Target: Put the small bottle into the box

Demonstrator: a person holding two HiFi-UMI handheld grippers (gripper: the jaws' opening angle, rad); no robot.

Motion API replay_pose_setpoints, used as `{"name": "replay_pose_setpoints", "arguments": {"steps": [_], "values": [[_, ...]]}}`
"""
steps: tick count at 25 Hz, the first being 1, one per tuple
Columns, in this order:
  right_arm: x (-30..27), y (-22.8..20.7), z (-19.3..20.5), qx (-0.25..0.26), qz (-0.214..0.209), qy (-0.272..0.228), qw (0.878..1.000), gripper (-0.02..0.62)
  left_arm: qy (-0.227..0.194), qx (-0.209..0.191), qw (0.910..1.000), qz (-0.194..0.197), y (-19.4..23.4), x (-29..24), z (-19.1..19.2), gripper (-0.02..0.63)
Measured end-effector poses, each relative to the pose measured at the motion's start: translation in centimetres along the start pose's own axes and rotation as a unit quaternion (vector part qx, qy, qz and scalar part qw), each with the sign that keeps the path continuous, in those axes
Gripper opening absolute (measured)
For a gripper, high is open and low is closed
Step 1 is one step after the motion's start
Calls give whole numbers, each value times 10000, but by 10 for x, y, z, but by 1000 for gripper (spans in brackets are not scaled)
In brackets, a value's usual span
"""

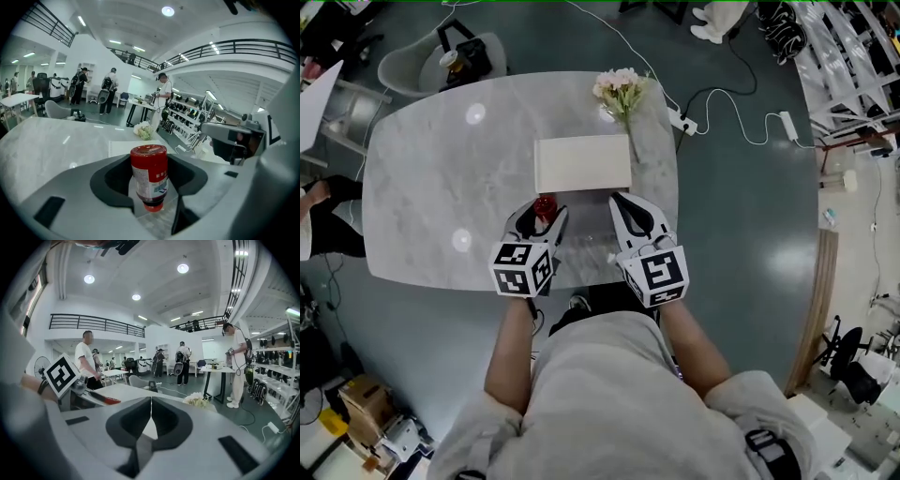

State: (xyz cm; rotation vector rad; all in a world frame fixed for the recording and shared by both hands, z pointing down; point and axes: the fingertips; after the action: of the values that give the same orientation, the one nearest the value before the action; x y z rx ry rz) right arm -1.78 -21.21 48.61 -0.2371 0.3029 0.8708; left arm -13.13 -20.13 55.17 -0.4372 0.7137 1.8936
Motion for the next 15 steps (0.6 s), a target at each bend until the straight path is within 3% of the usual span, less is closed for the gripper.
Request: {"name": "replay_pose_setpoints", "arguments": {"steps": [5, 15], "values": [[-9, -8, 24, -92, -29, 270, 9996, 25, 554, 4, 9985, -36, 6, -28, 28, 241], [-17, -15, 39, -168, -130, 374, 9991, 25, 1228, 57, 9923, -149, 14, -64, 71, 241]]}}
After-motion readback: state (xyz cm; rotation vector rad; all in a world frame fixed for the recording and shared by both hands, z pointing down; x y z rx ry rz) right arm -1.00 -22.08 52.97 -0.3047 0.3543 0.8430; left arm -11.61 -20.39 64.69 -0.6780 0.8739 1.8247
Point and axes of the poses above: the fingertips, and each gripper's own axes: x backward along the fingers, y to its left, z out of its underside, and after that the axes turned 2 degrees about y, right-handed
